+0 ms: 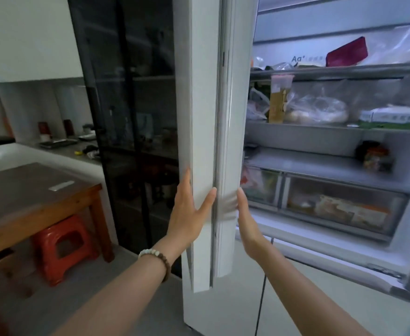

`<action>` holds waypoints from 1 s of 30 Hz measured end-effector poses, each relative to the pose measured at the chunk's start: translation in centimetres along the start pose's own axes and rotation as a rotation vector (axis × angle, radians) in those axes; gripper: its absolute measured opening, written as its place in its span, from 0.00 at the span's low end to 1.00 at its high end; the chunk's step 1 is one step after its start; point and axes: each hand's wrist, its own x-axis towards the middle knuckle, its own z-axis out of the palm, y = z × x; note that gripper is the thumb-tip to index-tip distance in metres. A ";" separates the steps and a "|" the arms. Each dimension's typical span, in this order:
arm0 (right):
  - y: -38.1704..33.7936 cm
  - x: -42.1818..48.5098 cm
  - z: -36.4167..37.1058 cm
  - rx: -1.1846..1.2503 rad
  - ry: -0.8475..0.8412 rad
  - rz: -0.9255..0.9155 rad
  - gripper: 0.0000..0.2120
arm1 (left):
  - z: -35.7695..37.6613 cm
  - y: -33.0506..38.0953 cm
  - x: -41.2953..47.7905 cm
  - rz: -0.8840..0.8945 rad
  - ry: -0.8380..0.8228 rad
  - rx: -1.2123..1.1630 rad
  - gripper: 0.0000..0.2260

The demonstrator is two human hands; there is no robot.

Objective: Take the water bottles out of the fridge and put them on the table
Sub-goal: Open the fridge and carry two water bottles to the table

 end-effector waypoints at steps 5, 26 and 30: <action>-1.1 -1.1 3.0 -0.011 -0.143 -0.023 0.32 | -4.4 1.4 0.5 -0.029 0.144 0.023 0.43; -11.0 10.0 13.5 -0.500 -0.225 -0.388 0.29 | -19.3 -2.3 9.8 0.244 0.289 0.842 0.36; -9.1 13.3 16.6 -0.543 -0.206 -0.389 0.29 | -22.9 -4.4 11.2 0.178 0.244 0.891 0.37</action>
